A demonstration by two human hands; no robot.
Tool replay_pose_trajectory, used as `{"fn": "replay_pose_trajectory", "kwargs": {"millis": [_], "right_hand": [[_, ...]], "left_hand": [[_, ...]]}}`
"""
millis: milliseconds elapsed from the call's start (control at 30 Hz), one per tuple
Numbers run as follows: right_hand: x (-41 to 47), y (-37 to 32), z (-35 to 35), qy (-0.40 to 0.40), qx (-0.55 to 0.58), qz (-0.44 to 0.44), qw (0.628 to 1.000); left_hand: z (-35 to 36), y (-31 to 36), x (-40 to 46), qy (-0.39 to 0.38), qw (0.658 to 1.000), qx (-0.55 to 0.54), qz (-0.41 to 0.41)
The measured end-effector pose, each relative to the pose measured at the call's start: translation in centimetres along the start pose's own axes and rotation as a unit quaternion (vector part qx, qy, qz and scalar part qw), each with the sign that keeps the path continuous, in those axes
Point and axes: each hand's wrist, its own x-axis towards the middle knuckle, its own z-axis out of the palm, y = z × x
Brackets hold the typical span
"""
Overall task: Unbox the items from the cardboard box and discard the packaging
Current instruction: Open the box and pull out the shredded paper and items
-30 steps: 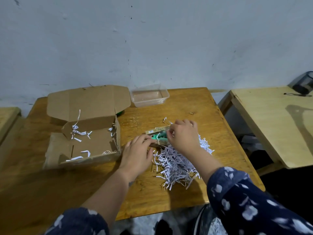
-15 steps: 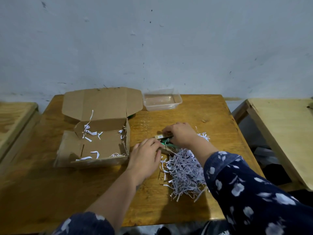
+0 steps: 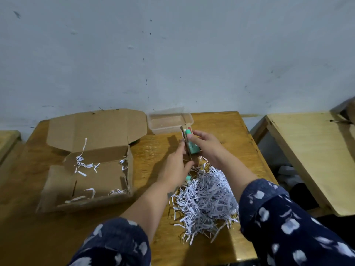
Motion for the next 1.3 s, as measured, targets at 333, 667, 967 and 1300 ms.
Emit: {"fn": "replay_pose_trajectory", "kwargs": {"millis": [333,667,967,1300], "right_hand": [[3.1,0.1,-3.7,0.199,-0.244,0.023,0.949],[3.1,-0.4,-5.2,0.107,-0.282,0.022,0.953],[1.3,-1.1,-4.5,-0.011,-0.242,0.021,0.97],[1.8,-0.2,-4.2,0.072,-0.246,0.005,0.967]], "left_hand": [[0.8,-1.8,1.3,-0.134,0.964,0.228,0.029],[1.0,-0.9,2.8,-0.001,0.987,0.154,0.033],[0.9,0.6,4.5,0.096,0.976,-0.165,-0.103],[0.6,0.0,4.3,0.062,0.983,-0.104,-0.135]]}}
